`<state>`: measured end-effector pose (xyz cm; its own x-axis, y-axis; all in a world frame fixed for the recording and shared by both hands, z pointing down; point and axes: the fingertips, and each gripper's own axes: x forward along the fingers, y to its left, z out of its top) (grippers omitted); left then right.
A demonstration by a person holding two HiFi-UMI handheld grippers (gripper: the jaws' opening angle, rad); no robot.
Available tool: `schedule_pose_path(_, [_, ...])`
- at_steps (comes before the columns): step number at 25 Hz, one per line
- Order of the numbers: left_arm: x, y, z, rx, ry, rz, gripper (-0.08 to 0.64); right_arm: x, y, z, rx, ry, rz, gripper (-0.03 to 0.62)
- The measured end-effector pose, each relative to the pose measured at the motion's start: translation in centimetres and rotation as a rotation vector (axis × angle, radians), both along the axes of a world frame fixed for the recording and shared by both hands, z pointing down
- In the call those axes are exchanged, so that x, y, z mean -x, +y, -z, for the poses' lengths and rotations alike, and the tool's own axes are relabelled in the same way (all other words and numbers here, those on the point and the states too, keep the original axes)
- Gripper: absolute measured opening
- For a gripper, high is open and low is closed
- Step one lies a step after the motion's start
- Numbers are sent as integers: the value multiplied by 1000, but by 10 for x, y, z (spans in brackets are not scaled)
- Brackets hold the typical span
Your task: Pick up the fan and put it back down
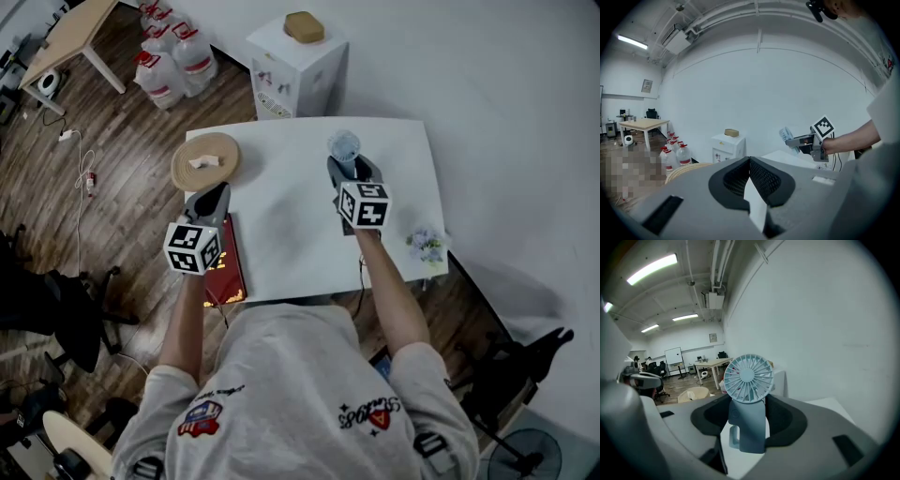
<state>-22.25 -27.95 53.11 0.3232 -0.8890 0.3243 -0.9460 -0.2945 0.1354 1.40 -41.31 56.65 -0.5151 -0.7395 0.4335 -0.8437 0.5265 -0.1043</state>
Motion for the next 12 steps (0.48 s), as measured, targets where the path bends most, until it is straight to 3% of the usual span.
schedule_pose_path(12, [-14, -17, 31, -61, -15, -33, 5, -8, 26, 159, -298, -117, 37, 225])
